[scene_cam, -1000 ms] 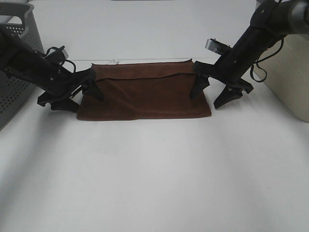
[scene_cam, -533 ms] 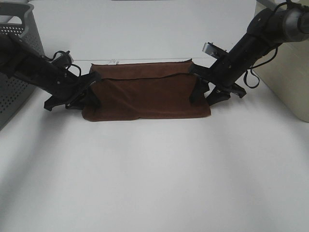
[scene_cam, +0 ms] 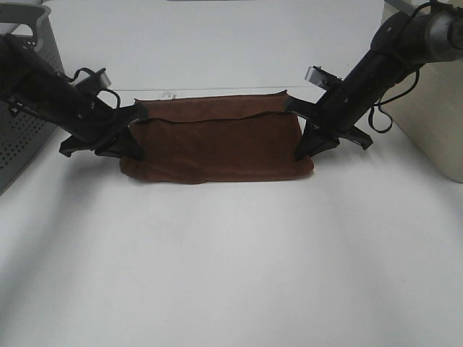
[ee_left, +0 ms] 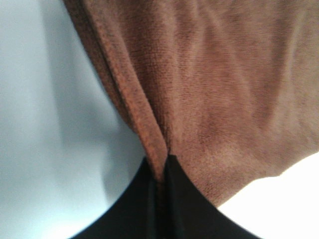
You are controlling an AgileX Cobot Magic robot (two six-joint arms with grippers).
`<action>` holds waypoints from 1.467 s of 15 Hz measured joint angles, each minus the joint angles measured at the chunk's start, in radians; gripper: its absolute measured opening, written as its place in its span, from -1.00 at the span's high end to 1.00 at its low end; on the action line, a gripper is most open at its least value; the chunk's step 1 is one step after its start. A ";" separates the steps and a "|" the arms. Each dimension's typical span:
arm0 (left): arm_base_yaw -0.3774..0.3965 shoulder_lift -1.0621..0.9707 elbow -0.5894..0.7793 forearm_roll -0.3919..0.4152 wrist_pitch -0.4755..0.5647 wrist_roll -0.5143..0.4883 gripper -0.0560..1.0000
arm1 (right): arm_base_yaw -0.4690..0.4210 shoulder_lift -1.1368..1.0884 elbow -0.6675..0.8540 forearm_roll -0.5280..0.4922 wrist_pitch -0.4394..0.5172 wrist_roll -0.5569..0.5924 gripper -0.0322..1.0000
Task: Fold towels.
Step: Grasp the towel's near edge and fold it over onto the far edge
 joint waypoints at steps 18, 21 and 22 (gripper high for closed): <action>-0.003 -0.313 0.417 0.085 0.020 -0.075 0.88 | 0.002 -0.444 0.651 0.086 -0.191 -0.118 0.94; -0.003 -0.313 0.344 0.082 -0.002 -0.117 0.88 | 0.002 -0.411 0.565 0.085 -0.183 -0.118 0.94; -0.003 -0.312 0.307 0.082 -0.013 -0.138 0.88 | 0.002 -0.389 0.505 0.082 -0.169 -0.118 0.94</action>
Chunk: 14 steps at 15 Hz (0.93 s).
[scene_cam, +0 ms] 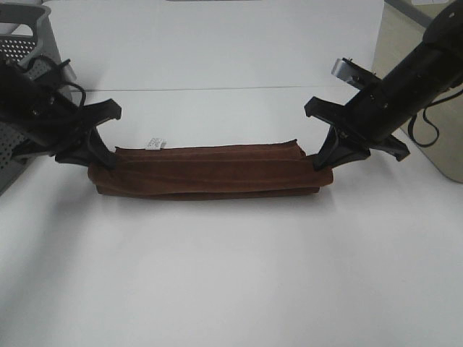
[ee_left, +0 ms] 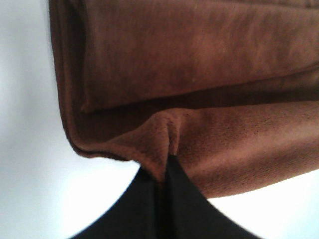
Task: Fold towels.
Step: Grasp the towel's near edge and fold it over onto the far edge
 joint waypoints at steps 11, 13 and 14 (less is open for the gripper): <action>0.031 0.203 -0.188 0.007 -0.133 -0.011 0.72 | 0.000 0.264 -0.315 -0.004 0.028 0.000 0.78; 0.031 0.205 -0.192 0.008 -0.167 -0.005 -0.16 | 0.000 0.264 -0.316 0.003 0.026 0.000 -0.17; 0.031 0.205 -0.192 0.016 -0.168 -0.005 -0.38 | 0.000 0.263 -0.316 0.003 0.026 0.000 -0.41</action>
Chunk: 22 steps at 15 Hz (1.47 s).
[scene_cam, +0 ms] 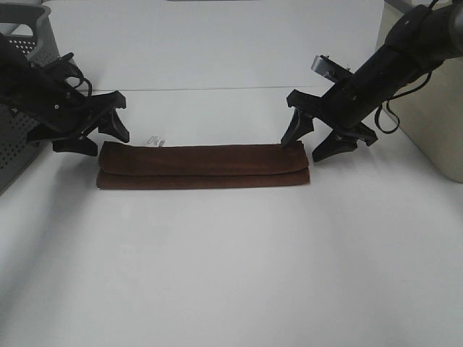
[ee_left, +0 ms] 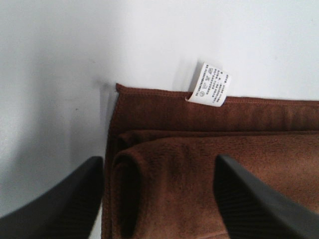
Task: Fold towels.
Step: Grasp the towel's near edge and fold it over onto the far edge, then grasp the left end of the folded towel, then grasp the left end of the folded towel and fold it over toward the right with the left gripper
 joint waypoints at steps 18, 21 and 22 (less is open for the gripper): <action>-0.046 0.072 -0.009 0.020 -0.017 0.011 0.76 | 0.000 -0.011 -0.001 -0.007 0.003 0.000 -0.61; -0.046 0.045 -0.009 0.064 0.005 0.011 0.76 | 0.000 -0.013 -0.001 -0.007 0.003 0.000 -0.61; -0.046 -0.009 -0.009 0.172 0.037 -0.015 0.76 | 0.000 -0.024 -0.001 -0.009 0.005 0.000 -0.61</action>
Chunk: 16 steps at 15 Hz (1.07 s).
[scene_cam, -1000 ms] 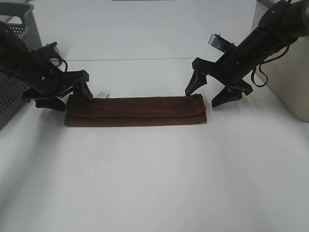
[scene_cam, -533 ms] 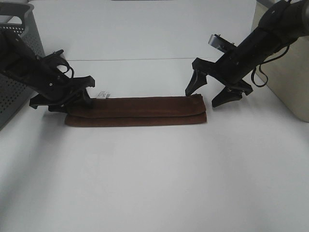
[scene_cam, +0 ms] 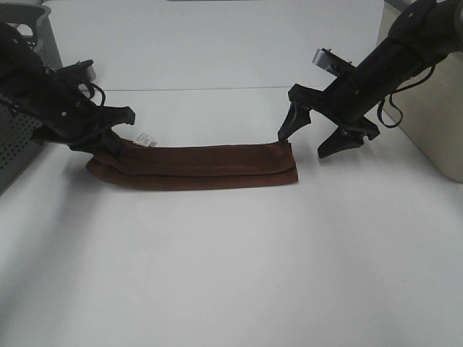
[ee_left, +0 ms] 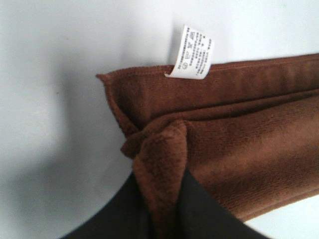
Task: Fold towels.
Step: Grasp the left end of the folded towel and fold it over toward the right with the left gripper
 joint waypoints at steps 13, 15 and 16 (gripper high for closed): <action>-0.149 -0.135 -0.076 -0.056 0.091 -0.163 0.76 | 0.000 -0.082 0.000 -0.001 0.027 0.000 -0.61; -0.199 -0.092 -0.099 -0.103 0.067 -0.165 0.76 | 0.000 -0.081 0.000 -0.003 0.027 0.000 -0.61; -0.223 -0.065 -0.120 -0.117 0.065 -0.172 0.75 | 0.000 -0.081 0.000 -0.003 0.027 0.000 -0.61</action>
